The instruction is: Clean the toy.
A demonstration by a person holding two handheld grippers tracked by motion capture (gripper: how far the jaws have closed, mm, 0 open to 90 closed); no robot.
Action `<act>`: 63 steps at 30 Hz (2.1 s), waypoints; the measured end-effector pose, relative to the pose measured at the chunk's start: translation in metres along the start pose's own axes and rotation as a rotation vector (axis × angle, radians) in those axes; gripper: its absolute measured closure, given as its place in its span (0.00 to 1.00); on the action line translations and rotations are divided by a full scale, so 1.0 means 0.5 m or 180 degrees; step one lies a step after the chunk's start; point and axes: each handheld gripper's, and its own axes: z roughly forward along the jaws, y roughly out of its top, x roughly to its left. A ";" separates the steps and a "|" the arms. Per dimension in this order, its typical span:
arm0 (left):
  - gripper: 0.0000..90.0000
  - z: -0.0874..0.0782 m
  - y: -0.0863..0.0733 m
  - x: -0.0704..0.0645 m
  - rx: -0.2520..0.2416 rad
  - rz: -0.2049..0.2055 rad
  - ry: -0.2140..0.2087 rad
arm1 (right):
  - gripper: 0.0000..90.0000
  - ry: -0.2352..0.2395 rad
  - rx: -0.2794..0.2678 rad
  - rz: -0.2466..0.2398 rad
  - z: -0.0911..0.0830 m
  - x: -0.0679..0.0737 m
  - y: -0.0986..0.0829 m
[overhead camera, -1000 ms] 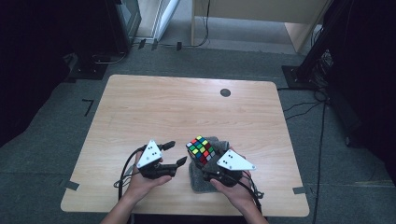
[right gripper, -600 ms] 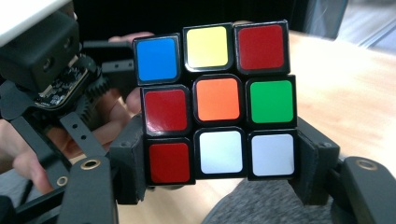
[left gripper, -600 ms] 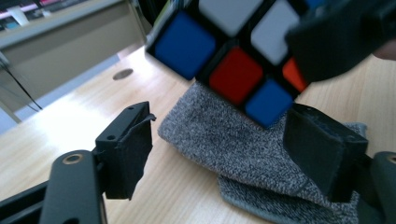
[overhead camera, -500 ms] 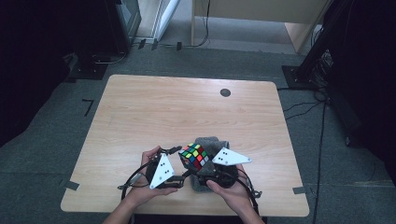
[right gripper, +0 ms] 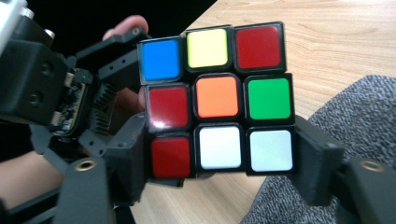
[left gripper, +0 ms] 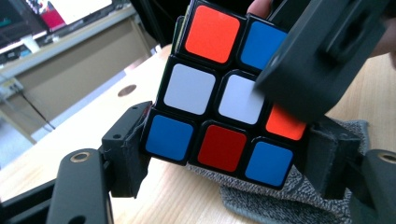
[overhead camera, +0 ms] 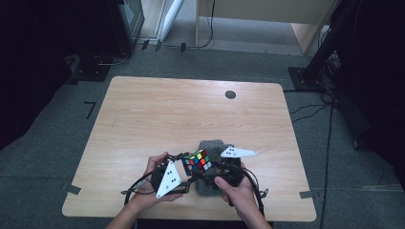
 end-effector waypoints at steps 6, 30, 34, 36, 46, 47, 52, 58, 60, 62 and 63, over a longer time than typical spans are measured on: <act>0.37 -0.002 -0.009 0.023 0.0052 -0.0341 -0.0036 | 0.28 0.0127 -0.0223 -0.0003 -0.030 -0.021 0.009; 0.37 -0.021 -0.029 0.089 0.0021 -0.1254 -0.0168 | 0.30 -0.1470 0.0768 -0.1248 0.050 -0.100 -0.082; 0.37 -0.019 -0.029 0.088 0.0040 -0.1262 -0.0195 | 0.48 -0.1262 0.0823 -0.1189 0.030 -0.113 -0.082; 0.37 -0.017 -0.030 0.087 0.0062 -0.1267 -0.0219 | 0.58 -0.1266 0.0829 -0.1175 0.024 -0.114 -0.082; 0.37 0.002 -0.029 0.067 0.0209 -0.1226 -0.0400 | 0.84 -0.1190 0.0232 -0.0819 -0.025 -0.089 -0.047; 0.37 0.006 -0.029 0.062 0.0229 -0.1213 -0.0417 | 0.84 -0.1096 0.0060 -0.0771 -0.037 -0.082 -0.040; 0.37 0.020 -0.018 0.033 0.0250 -0.1147 -0.0554 | 0.84 -0.0728 -0.0483 -0.0924 -0.067 -0.027 -0.021; 0.37 0.017 -0.020 0.038 0.0236 -0.1209 -0.0578 | 0.84 -0.0425 -0.0773 -0.0584 -0.081 -0.003 -0.012; 0.37 0.020 -0.019 0.034 0.0263 -0.1163 -0.0588 | 0.84 -0.0333 -0.0878 -0.0556 -0.088 0.005 -0.008; 0.37 0.022 -0.015 0.026 0.0265 -0.1099 -0.0624 | 0.84 -0.0266 -0.0855 -0.0615 -0.084 0.014 -0.006; 0.37 0.022 -0.012 0.021 0.0286 -0.1061 -0.0629 | 0.83 -0.0282 -0.0809 -0.0671 -0.079 0.017 -0.007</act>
